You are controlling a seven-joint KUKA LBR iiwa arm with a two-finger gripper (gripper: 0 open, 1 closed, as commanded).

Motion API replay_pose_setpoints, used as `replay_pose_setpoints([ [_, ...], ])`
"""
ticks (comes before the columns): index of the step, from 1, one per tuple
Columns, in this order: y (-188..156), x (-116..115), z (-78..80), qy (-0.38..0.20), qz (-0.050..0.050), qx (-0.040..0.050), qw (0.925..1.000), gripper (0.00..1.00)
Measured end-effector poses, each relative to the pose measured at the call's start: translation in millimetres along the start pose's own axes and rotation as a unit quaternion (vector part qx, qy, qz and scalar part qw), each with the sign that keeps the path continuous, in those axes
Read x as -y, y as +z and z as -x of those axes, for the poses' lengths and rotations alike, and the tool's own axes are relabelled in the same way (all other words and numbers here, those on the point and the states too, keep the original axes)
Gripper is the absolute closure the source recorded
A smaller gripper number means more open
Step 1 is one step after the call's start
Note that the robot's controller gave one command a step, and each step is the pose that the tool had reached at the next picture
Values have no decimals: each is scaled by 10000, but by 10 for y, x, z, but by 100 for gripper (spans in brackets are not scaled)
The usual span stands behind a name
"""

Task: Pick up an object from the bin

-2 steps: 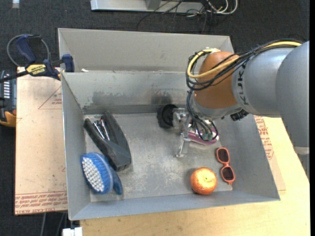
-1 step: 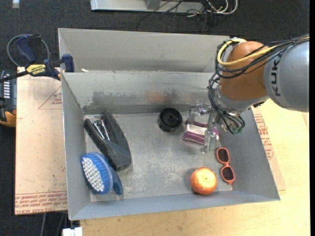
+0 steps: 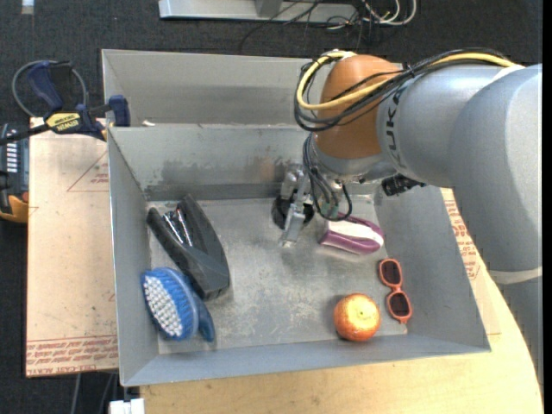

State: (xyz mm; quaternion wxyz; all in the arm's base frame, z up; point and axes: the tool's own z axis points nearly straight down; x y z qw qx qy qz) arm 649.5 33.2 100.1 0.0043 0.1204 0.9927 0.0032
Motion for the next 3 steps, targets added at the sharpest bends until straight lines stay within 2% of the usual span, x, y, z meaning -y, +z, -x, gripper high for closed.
replay_pose_setpoints([
  [1, 234, 1283, -30, -1913, 8, 34, 9815, 0],
  [2, 235, 351, 160, -566, 21, 51, 9984, 100],
  [3, 232, 352, 160, -565, 20, 52, 9984, 100],
])
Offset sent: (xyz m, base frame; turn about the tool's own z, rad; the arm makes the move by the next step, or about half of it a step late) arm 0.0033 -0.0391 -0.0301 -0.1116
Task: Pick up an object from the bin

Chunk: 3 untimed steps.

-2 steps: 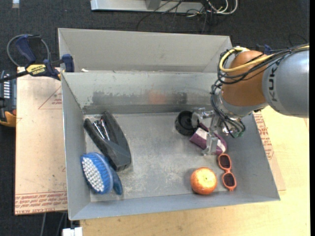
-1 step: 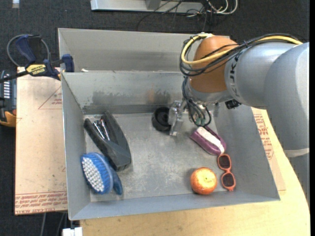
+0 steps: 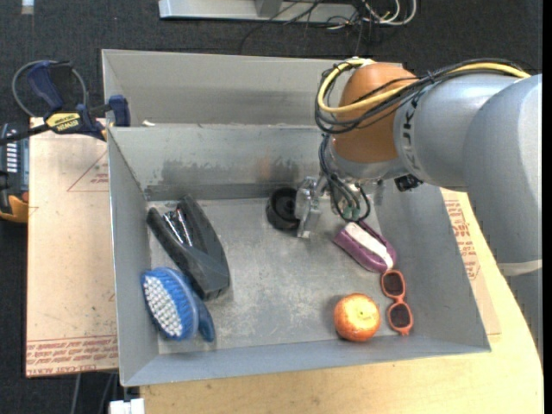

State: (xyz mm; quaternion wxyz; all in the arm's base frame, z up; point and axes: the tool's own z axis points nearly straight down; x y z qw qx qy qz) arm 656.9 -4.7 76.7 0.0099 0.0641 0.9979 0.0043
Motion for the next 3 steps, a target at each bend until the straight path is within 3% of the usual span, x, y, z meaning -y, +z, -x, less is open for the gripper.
replay_pose_setpoints([
  [2, -358, -1, -25, 0, -2, -39, 10000, 100],
  [3, -642, -7, 2, -1, 5, 5, 10000, 100],
])
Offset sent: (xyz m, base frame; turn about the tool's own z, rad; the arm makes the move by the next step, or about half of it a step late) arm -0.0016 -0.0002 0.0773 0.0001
